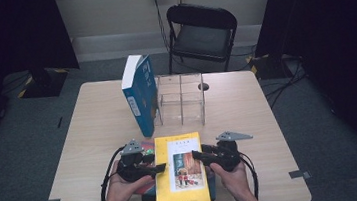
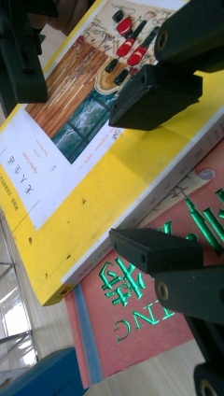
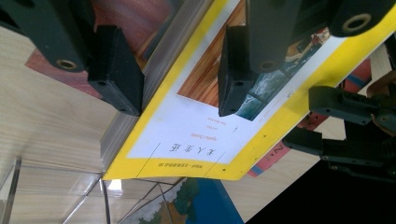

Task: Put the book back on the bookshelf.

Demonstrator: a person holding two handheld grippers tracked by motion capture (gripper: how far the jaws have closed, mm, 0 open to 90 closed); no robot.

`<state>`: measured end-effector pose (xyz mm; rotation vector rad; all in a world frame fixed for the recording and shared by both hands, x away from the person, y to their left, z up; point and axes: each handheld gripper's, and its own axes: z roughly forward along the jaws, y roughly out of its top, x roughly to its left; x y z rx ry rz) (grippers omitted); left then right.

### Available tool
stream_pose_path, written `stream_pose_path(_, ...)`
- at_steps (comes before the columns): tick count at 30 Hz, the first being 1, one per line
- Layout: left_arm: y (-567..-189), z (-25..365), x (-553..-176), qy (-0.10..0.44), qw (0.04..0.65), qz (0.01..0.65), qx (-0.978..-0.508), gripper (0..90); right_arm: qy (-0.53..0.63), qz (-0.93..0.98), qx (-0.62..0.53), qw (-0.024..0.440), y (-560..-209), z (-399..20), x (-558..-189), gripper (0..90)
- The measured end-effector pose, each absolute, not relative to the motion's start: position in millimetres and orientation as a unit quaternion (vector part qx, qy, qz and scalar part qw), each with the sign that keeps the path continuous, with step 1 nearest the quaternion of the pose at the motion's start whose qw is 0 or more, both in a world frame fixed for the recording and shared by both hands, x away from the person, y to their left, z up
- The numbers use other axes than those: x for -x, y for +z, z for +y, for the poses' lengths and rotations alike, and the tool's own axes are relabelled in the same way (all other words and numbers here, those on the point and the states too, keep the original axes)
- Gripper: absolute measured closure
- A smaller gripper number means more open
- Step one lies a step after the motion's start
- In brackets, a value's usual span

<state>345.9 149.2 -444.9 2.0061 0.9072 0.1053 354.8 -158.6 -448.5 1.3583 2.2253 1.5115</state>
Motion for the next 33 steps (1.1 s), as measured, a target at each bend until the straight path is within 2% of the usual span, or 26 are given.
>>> stream_pose_path(10,-445.7,148.7,-341.9,0.043,0.456,0.369,-0.809,38.8,0.507,0.735,-0.447,0.047,-440.8,-153.5,-345.5,58.0)
stream_pose_path(12,-445.7,148.6,-341.8,0.043,0.456,0.368,-0.809,38.8,0.506,0.743,-0.438,0.025,-444.7,-147.9,-344.4,58.3)
stream_pose_path(15,-446.0,149.0,-342.0,0.042,0.457,0.366,-0.809,38.3,0.492,0.754,-0.432,0.041,-444.0,-142.0,-341.6,56.6)
stream_pose_path(23,-444.8,145.3,-344.6,0.042,0.45,0.365,-0.814,32.8,0.491,0.765,-0.416,0.017,-443.8,-136.6,-354.5,54.6)
stream_pose_path(27,-444.8,145.8,-351.1,0.039,0.449,0.368,-0.813,32.2,0.492,0.771,-0.405,-0.001,-442.6,-133.2,-364.1,58.0)
stream_pose_path(33,-444.4,142.9,-355.2,0.047,0.442,0.358,-0.821,27.5,0.49,0.782,-0.386,-0.018,-444.6,-127.5,-372.1,58.6)
